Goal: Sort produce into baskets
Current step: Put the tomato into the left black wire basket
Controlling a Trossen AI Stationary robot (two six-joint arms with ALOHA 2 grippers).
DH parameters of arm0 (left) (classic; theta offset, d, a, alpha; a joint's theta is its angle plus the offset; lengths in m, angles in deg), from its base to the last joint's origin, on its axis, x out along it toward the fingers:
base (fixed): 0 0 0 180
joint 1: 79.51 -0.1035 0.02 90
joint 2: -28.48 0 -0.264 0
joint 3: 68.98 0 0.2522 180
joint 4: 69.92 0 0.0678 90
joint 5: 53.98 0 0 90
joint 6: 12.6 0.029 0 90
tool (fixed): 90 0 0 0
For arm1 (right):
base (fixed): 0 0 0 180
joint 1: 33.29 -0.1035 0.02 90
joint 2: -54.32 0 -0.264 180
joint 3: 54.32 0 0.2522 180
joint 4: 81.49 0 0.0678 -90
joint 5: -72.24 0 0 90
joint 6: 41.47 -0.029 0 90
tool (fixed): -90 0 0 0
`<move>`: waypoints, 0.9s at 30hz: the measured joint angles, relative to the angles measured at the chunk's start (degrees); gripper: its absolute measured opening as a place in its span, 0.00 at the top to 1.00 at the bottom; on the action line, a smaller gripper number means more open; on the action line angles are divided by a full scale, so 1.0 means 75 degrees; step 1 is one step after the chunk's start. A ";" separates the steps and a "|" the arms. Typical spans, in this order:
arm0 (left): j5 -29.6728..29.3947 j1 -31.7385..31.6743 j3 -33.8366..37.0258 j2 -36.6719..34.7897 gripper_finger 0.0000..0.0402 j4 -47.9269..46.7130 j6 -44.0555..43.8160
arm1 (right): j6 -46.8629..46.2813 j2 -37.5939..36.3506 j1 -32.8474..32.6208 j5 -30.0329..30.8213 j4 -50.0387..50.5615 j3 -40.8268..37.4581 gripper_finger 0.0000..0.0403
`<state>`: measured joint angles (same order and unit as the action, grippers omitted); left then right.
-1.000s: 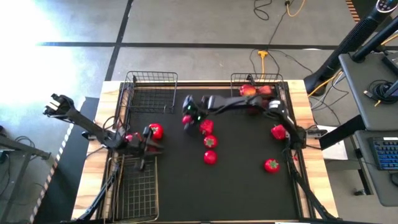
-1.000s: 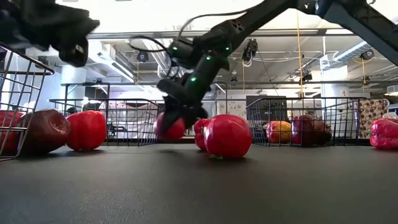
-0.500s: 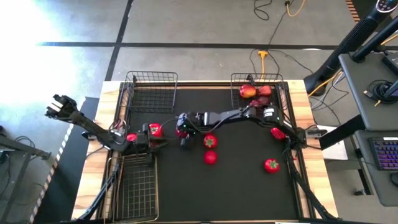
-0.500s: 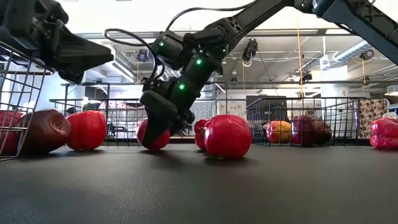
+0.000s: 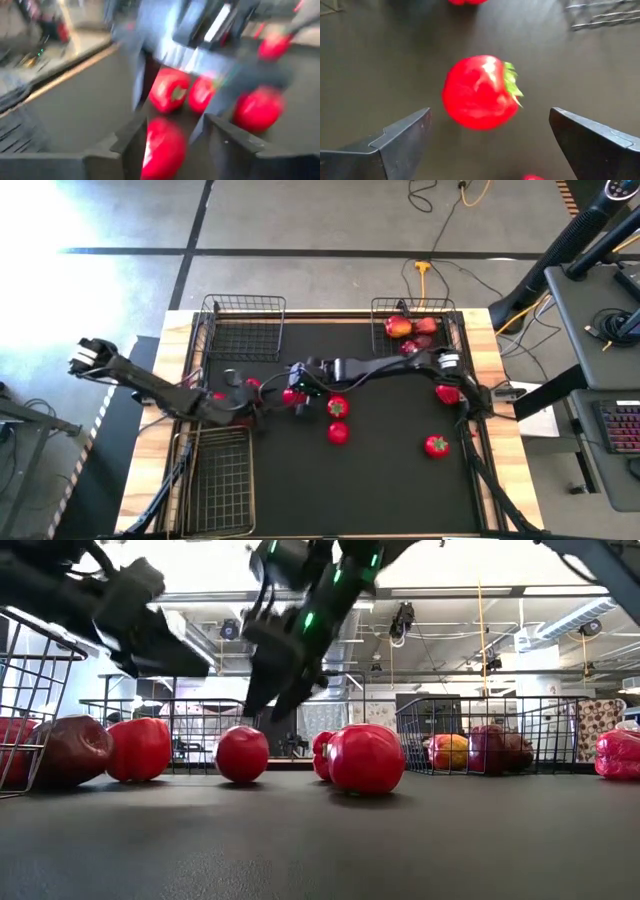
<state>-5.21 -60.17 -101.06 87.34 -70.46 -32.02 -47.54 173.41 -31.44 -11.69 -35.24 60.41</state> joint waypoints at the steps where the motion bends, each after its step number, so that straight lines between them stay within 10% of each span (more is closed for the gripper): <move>1: 0.0118 -0.0159 -0.0306 0.0040 0.51 -0.0846 -0.0148 | -0.0039 -0.0204 -0.0089 0.0213 0.0239 0.0000 0.02; 7: 0.0757 -0.0760 -0.1557 0.0471 0.36 -0.2892 0.0140 | -0.0526 -0.1253 -0.0867 0.1377 0.1097 -0.0013 0.02; 12: 0.2092 -0.1123 -0.1753 0.1190 0.26 -0.2809 0.0357 | -0.0724 -0.1701 -0.1714 0.2257 0.1110 -0.0029 0.02; 27: 0.2684 -0.2229 -0.2080 0.3405 0.16 -0.1670 0.0581 | -0.2559 -0.1612 -0.2742 0.3187 0.2879 -0.0190 0.02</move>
<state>14.92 -76.89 -116.66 112.88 -82.99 -27.67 -66.73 161.32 -52.01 12.21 -13.65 58.99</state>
